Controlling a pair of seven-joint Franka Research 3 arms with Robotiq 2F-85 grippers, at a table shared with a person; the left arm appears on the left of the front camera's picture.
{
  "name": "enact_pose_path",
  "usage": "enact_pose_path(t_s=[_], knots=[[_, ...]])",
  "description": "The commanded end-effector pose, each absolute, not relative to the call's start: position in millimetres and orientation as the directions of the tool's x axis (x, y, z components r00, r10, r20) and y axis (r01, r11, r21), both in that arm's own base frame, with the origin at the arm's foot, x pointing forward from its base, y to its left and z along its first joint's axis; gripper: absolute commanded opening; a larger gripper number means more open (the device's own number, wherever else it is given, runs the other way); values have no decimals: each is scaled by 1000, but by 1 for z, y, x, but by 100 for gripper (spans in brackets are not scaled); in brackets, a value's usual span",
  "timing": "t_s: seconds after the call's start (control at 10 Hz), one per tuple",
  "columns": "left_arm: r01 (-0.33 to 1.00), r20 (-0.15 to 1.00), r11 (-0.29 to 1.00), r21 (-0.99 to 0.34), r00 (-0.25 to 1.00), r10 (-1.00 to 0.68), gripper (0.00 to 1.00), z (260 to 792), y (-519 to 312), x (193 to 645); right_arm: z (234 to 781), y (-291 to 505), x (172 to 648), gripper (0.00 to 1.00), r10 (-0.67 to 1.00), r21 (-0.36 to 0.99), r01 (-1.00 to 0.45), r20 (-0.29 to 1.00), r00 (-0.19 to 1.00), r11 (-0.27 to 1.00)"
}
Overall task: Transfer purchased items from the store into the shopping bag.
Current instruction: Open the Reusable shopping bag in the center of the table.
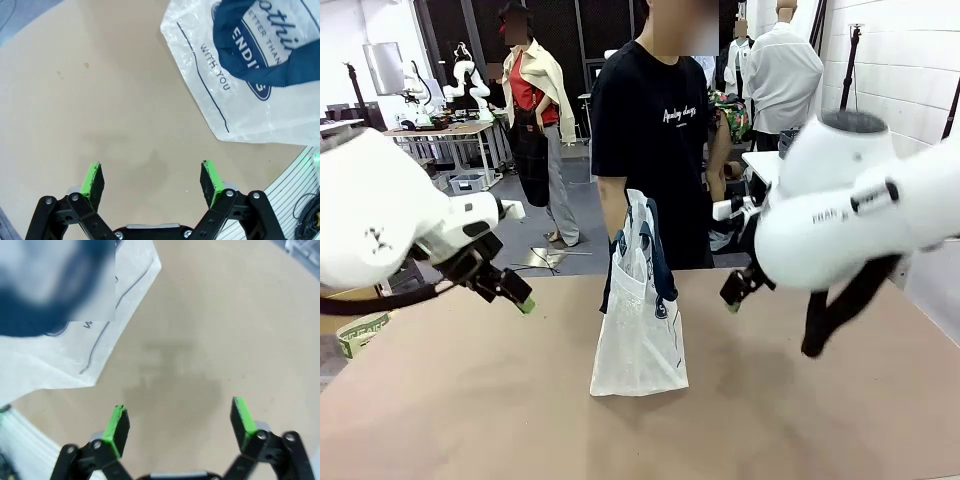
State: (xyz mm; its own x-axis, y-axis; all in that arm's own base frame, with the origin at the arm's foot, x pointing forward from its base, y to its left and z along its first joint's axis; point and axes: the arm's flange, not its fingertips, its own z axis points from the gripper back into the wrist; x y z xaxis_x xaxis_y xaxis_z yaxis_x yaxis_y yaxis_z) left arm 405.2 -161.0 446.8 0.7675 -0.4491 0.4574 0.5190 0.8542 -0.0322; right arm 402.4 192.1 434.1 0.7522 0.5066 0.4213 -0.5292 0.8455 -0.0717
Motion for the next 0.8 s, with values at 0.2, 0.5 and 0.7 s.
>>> enact_pose_path(t_s=[0.2, 0.5, 0.7], knots=[[535, 463, 845, -13, 752, -469, 100, 481, -173, 423, 497, 214, 429, 100, 500, -88, -512, 403, 766, 855], [517, 460, 856, -25, 766, -449, 100, 474, -163, 417, 498, 211, 421, 100, 514, -77, -534, 416, 750, 842], [517, 460, 856, -25, 766, -449, 100, 474, -163, 417, 498, 211, 421, 100, 514, -77, -534, 416, 750, 842]])
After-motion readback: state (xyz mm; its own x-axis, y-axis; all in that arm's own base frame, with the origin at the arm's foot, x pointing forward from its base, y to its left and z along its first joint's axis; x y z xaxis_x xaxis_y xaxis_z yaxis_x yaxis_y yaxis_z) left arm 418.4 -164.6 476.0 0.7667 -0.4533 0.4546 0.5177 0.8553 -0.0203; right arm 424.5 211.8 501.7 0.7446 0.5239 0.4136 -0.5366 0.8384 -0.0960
